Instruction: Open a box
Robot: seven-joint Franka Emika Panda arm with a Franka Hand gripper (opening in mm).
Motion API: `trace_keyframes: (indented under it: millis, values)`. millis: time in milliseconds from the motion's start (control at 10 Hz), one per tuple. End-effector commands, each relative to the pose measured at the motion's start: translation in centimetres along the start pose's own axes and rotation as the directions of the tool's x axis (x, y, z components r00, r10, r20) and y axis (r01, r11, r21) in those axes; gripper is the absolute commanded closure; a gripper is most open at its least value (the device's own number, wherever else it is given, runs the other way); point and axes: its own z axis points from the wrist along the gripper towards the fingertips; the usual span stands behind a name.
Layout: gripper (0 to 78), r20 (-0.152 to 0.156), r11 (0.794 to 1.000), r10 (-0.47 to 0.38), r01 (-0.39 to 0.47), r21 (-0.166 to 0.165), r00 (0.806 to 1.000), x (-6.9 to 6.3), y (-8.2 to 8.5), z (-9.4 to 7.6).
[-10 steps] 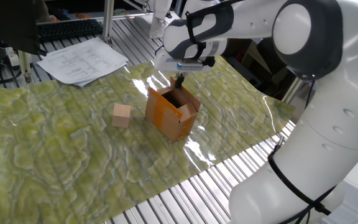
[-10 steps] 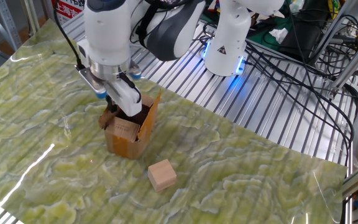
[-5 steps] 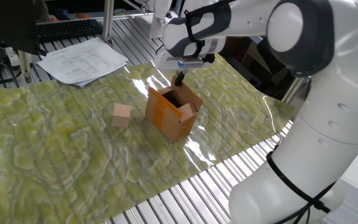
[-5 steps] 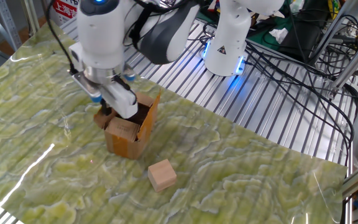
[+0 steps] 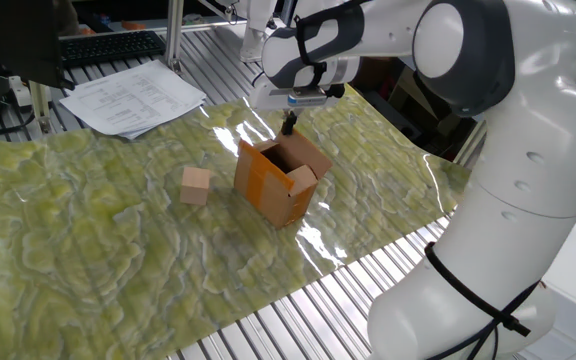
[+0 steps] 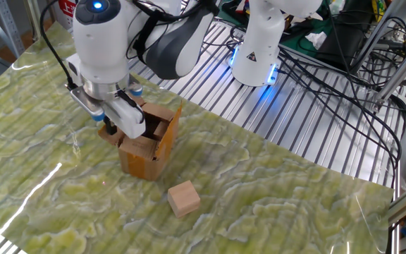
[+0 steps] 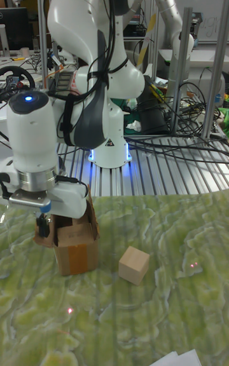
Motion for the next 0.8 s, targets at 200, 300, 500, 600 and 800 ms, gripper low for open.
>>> trace_keyframes:
  millis: [200, 300, 500, 600, 800]
  values:
    - [77.6, 0.021, 1.0, -0.007, 0.007, -0.005, 1.0, -0.6, -0.6, 1.6]
    - [77.6, 0.021, 1.0, -0.007, 0.007, -0.005, 1.0, -0.6, -0.6, 1.7]
    - [77.6, 0.027, 1.0, -0.009, 0.009, -0.012, 1.0, -0.9, -1.0, 3.0]
    - [77.6, 0.027, 1.0, -0.008, 0.008, -0.013, 1.0, -0.9, -1.0, 3.0]
    - [77.6, 0.023, 1.0, 0.012, -0.011, -0.026, 1.0, -0.9, -1.0, 3.4]
